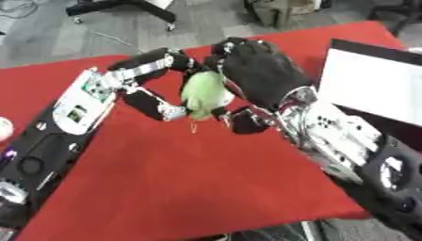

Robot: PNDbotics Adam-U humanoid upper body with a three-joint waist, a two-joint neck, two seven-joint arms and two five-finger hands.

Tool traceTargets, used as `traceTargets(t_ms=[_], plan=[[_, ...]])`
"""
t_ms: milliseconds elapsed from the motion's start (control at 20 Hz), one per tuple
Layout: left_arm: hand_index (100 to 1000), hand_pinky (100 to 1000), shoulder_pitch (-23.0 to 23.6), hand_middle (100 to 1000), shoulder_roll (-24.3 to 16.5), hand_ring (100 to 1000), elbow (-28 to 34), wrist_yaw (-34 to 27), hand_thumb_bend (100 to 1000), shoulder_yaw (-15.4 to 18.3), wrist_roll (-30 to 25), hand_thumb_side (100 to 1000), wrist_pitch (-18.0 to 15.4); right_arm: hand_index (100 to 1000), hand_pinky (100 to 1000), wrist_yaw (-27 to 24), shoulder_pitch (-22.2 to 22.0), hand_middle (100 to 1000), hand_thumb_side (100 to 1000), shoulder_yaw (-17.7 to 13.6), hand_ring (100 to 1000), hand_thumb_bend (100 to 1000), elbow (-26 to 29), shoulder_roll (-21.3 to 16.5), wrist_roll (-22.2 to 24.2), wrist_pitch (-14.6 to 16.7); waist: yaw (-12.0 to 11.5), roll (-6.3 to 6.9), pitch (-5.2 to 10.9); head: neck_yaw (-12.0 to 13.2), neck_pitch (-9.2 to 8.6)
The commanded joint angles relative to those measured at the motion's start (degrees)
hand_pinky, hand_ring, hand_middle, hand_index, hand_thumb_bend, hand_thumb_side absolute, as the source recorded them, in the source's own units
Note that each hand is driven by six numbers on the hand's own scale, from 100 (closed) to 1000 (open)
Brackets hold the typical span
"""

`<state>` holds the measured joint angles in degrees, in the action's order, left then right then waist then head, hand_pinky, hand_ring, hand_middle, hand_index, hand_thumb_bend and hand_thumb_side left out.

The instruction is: Pick up the objects with one hand, pass them to the other hand, and then place them into the box on the other side of the table.

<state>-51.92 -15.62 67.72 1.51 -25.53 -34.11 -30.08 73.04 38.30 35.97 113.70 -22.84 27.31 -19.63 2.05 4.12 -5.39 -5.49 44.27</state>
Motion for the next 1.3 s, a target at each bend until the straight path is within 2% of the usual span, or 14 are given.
traceTargets(t_ms=[50, 150, 300, 400, 550, 1050, 1300], plan=[[621, 682, -0.91, 363, -0.54, 418, 1.31, -0.54, 100, -0.09, -17.86, 250, -17.72, 263, 239, -0.66, 0.67, 531, 100, -0.46, 718, 254, 0.89, -0.25, 0.07, -0.58, 0.03, -0.28, 0.58, -0.11, -0.15], [671, 701, -0.73, 424, -0.64, 459, 1.29, -0.81, 100, -0.13, -17.86, 341, -17.83, 239, 229, -1.14, 0.62, 520, 100, -0.33, 708, 269, 0.89, -0.27, 0.43, -0.8, 0.05, -0.29, 0.54, -0.11, -0.15], [701, 714, -0.47, 467, -0.71, 483, 1.2, -1.98, 100, 0.46, -17.86, 613, -17.82, 209, 221, -1.75, 0.56, 502, 100, -0.16, 696, 254, 0.89, -0.29, 0.97, -1.1, 0.11, -0.32, 0.48, -0.02, -0.15], [714, 719, -0.29, 480, -0.83, 494, 1.03, -2.31, 100, 1.27, -17.86, 724, -17.85, 202, 209, -2.02, 0.5, 487, 100, -0.15, 691, 258, 0.89, -0.31, 0.83, -1.41, 0.17, -0.33, 0.45, 0.04, -0.15], [729, 727, -0.06, 494, -1.09, 506, 0.88, -2.72, 100, 2.55, -17.86, 814, -18.0, 201, 195, -2.12, 0.35, 474, 100, -0.12, 685, 265, 0.89, -0.39, 0.22, -1.86, 0.21, -0.34, 0.4, 0.04, -0.15], [753, 737, 0.13, 515, -2.29, 523, 1.04, -4.58, 100, 5.89, -17.86, 876, -16.6, 202, 192, -2.41, -0.35, 464, 100, 0.37, 683, 274, 0.89, -0.68, -0.44, -2.47, 0.11, -0.4, 0.42, -0.19, -0.15], [757, 736, 0.27, 518, -2.64, 524, 1.59, -5.55, 100, 6.99, -17.86, 840, -15.43, 203, 184, -2.85, -0.71, 467, 100, 0.82, 682, 271, 0.89, -0.77, -0.49, -2.78, -0.01, -0.47, 0.46, -0.43, -0.15]])
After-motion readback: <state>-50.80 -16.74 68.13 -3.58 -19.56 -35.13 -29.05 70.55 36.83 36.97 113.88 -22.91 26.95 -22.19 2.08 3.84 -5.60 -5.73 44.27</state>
